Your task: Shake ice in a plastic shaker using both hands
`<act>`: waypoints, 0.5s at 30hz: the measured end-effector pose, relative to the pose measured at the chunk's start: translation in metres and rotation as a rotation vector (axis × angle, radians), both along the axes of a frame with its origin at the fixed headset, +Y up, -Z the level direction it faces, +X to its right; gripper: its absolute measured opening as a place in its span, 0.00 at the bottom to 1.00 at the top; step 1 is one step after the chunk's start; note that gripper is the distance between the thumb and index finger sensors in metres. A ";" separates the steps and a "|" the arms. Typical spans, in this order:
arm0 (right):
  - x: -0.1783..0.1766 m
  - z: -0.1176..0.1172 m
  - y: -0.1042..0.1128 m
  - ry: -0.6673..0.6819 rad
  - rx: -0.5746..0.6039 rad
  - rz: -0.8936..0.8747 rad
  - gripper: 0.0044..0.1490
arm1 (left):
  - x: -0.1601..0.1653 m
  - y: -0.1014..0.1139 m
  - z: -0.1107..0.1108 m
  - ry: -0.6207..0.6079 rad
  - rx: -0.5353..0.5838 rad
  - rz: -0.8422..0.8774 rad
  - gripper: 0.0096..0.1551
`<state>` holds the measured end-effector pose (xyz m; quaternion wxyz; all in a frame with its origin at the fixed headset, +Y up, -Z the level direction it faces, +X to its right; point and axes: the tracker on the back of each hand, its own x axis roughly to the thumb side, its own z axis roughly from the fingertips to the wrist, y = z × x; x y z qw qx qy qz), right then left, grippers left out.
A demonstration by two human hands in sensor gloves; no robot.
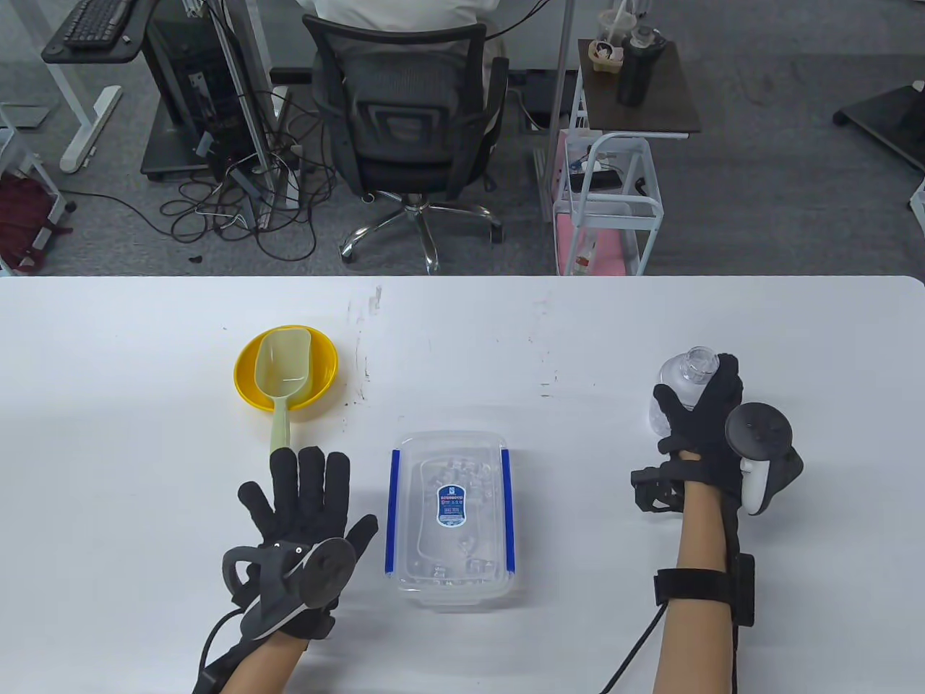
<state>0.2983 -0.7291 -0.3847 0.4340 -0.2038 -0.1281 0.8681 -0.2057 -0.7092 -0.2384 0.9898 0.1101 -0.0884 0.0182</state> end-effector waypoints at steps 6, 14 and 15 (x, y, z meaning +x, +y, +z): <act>-0.009 0.018 0.024 -0.011 0.009 0.224 0.64 | 0.001 0.001 0.000 -0.011 0.002 -0.010 0.51; -0.049 0.079 0.076 0.147 0.197 0.484 0.72 | 0.001 -0.001 0.001 -0.024 -0.002 0.006 0.51; -0.056 0.087 0.082 0.185 0.227 0.519 0.71 | 0.001 -0.001 0.002 -0.024 -0.004 0.006 0.51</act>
